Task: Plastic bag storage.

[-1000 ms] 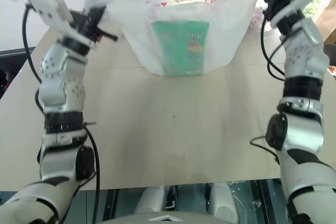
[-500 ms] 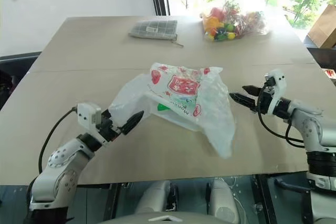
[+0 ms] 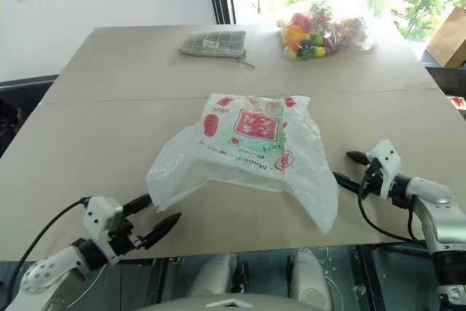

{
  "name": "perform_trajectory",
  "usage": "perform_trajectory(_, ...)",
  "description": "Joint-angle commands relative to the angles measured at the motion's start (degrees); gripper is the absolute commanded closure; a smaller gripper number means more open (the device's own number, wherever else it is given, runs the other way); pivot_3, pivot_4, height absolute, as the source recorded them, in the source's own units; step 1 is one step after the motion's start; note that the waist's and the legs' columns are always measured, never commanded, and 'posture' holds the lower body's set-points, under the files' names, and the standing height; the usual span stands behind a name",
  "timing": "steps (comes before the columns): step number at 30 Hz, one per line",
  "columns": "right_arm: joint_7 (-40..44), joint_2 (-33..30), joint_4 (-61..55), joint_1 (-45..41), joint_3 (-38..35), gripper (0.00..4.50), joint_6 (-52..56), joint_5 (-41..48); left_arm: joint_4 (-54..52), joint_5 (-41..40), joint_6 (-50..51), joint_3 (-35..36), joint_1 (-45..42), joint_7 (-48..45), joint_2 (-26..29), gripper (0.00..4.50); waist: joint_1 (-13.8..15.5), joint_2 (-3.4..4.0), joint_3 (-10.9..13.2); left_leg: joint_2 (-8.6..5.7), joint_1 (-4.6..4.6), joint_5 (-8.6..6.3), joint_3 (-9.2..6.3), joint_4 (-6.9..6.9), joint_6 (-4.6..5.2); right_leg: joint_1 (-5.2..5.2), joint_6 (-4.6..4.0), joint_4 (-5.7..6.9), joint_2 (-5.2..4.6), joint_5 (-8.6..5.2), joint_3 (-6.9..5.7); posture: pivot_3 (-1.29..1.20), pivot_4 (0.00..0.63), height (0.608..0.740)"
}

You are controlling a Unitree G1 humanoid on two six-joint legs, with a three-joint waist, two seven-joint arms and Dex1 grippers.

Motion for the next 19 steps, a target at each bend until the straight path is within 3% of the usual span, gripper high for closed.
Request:
perform_trajectory(1, 1.1, -0.6, 4.3, 0.1, -2.0, 0.11, -3.0, -0.7, 6.1, 2.6, -1.9, 4.1, 1.8, 0.4, 0.8, 0.0, 0.0, 0.01, -0.2, 0.03, 0.02, 0.0, 0.0, 0.0, 0.0, 0.0, -0.04, 0.0, 0.04, -0.02, 0.01, 0.0, 0.15, 0.74)
perform_trajectory(6, 5.7, -0.9, 12.6, -0.1, -3.9, 0.11, -14.8, -1.4, 20.6, 2.1, -8.3, 10.0, -9.5, -0.2, 4.3, 0.0, 0.6, -0.03, -0.4, 0.02, 0.04, 0.0, -0.03, 0.0, 0.01, 0.02, -0.22, 0.06, 0.02, -0.11, -0.04, 0.0, 0.15, 0.74)
perform_trajectory(11, 9.3, -0.8, 19.0, -2.3, -4.6, 0.11, -21.8, -1.3, 26.4, 5.1, -11.1, 7.5, -14.7, -3.6, 7.0, 0.0, 0.3, -0.13, -0.4, -0.07, -0.03, -0.06, 0.13, 0.01, 0.11, 0.01, -0.02, -0.02, -0.15, 0.01, 0.03, 0.0, 0.15, 0.74)
perform_trajectory(19, 12.2, -0.3, 17.3, -2.7, -5.5, 0.11, -19.3, 2.3, 26.4, 3.9, -11.7, 5.2, -18.2, -8.2, 6.9, 0.0, 0.2, -0.11, -0.3, -0.07, -0.06, -0.05, 0.09, 0.0, 0.08, 0.01, -0.02, -0.01, -0.6, 0.01, -0.02, 0.0, 0.15, 0.74)
